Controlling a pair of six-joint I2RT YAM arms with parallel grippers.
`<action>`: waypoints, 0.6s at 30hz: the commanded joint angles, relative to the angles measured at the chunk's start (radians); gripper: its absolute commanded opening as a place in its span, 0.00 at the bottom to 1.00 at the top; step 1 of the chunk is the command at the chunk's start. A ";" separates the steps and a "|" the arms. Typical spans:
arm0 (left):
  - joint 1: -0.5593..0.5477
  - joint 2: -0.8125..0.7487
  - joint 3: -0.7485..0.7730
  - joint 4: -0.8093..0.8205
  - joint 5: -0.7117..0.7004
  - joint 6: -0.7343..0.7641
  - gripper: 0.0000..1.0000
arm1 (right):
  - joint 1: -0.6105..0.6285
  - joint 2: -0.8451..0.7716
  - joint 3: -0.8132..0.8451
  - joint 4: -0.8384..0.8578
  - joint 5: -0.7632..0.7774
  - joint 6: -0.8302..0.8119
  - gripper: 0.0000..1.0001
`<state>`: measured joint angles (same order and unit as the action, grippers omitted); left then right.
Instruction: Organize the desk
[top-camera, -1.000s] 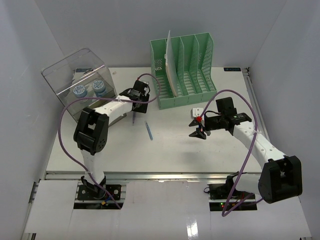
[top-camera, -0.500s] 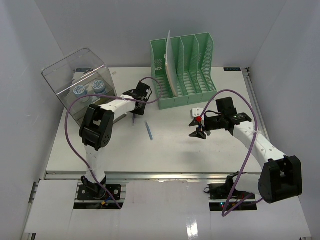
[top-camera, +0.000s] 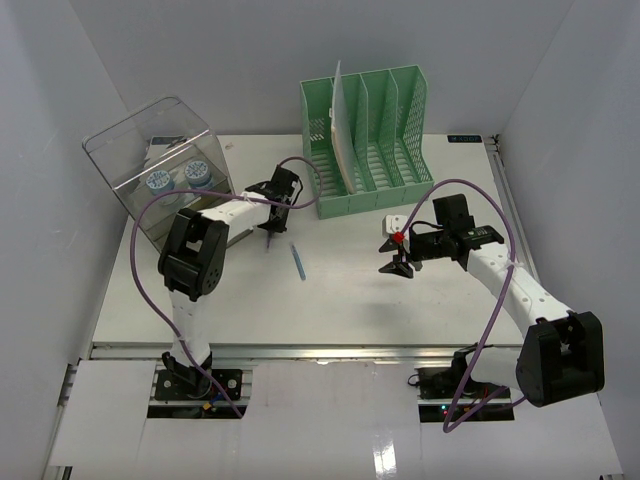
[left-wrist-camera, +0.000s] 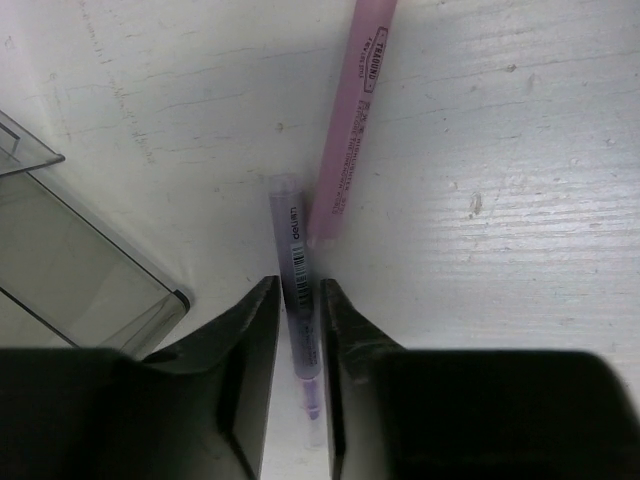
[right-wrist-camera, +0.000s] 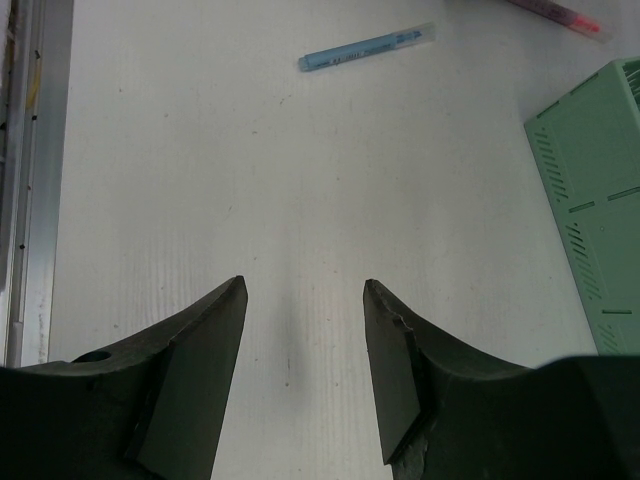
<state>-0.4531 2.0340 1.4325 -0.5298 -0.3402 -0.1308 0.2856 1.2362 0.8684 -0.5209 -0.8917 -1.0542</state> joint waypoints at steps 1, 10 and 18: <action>0.011 -0.033 -0.034 -0.016 0.040 -0.015 0.25 | -0.004 -0.001 -0.006 0.010 -0.016 0.002 0.57; 0.011 -0.138 -0.065 -0.018 0.170 -0.015 0.05 | -0.006 -0.001 -0.006 0.009 -0.015 0.003 0.57; 0.010 -0.353 -0.113 -0.046 0.181 0.151 0.02 | -0.006 0.000 -0.005 0.005 -0.019 -0.001 0.57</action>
<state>-0.4422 1.8651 1.3359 -0.5585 -0.1567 -0.0906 0.2825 1.2362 0.8684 -0.5211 -0.8921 -1.0542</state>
